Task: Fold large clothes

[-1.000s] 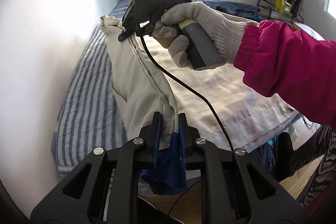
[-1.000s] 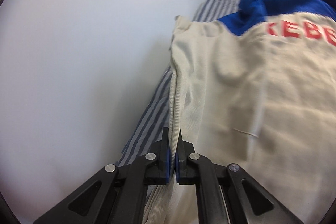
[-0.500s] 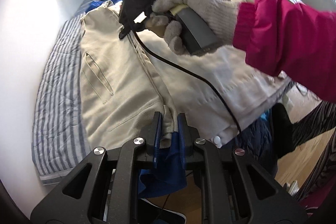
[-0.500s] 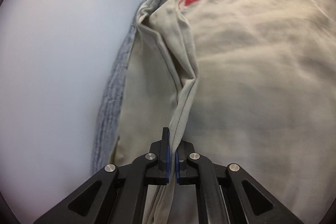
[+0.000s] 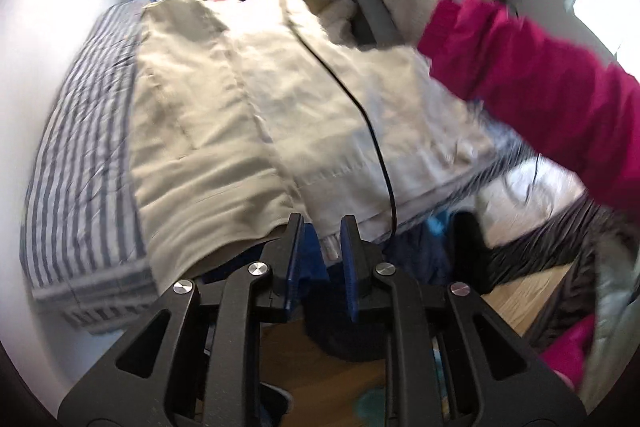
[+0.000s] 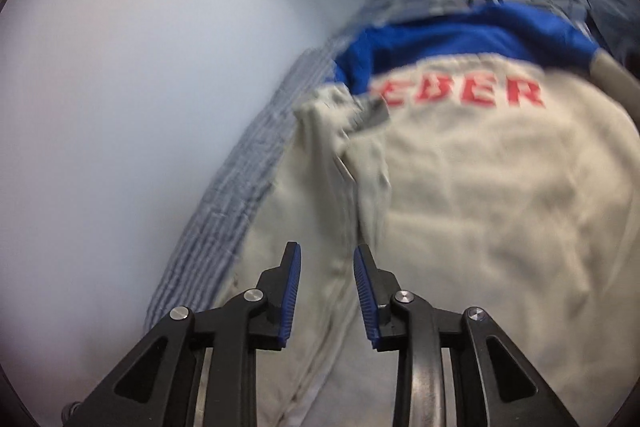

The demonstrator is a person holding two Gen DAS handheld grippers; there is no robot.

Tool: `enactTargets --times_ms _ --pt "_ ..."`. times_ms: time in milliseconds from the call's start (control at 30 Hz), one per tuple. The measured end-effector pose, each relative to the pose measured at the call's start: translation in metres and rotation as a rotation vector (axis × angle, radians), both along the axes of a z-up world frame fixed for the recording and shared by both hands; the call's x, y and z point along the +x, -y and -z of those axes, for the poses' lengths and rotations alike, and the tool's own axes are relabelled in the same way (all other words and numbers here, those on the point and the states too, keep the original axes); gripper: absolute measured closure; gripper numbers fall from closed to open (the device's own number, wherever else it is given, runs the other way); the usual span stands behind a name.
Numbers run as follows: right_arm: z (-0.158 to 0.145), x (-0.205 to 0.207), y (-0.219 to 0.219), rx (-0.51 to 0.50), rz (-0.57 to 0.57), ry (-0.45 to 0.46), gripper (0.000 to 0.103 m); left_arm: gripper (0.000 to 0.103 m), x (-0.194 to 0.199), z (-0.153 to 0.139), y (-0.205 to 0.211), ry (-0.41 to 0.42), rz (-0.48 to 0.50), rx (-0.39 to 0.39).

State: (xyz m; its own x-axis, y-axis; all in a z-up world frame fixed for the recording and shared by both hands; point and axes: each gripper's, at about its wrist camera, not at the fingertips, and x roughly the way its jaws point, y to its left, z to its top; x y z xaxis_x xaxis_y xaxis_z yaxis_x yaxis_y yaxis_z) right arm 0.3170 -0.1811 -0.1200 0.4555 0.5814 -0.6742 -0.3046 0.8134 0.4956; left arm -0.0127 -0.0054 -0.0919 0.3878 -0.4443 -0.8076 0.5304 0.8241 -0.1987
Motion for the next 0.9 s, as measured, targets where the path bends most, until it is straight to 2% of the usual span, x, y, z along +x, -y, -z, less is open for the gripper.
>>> enactTargets --times_ms 133,267,400,500,567,600,667,767,800,900 --pt "-0.012 0.01 -0.017 -0.064 -0.04 0.052 0.073 0.087 0.02 -0.006 -0.027 0.014 -0.138 -0.025" --pt "-0.001 0.031 -0.049 -0.092 -0.057 0.046 0.074 0.087 0.049 0.011 -0.036 -0.026 -0.225 -0.033" --pt "0.025 0.05 -0.065 -0.167 -0.05 0.006 0.074 0.087 0.066 0.044 -0.034 -0.124 -0.226 -0.029" --pt "0.053 0.064 -0.06 -0.213 -0.012 -0.055 0.074 0.087 0.058 0.064 -0.026 -0.152 -0.197 0.037" --pt "0.073 0.07 -0.055 -0.215 -0.005 -0.118 0.08 0.087 0.052 0.069 -0.02 -0.124 -0.172 0.074" --pt "0.074 0.069 -0.052 -0.202 -0.001 -0.097 0.084 0.087 0.051 0.069 -0.017 -0.11 -0.16 0.094" --pt "0.075 0.07 -0.052 -0.197 0.001 -0.103 0.084 0.087 0.05 0.068 -0.014 -0.106 -0.157 0.106" --pt "0.066 0.065 -0.052 -0.217 0.011 -0.099 0.083 0.087 0.047 0.061 -0.014 -0.091 -0.167 0.092" --pt "0.06 0.061 -0.049 -0.215 0.013 -0.089 0.079 0.087 0.043 0.055 -0.013 -0.07 -0.162 0.081" --pt "0.035 0.042 -0.033 -0.17 0.028 -0.055 0.078 0.087 0.033 0.034 -0.006 0.036 -0.152 0.064"
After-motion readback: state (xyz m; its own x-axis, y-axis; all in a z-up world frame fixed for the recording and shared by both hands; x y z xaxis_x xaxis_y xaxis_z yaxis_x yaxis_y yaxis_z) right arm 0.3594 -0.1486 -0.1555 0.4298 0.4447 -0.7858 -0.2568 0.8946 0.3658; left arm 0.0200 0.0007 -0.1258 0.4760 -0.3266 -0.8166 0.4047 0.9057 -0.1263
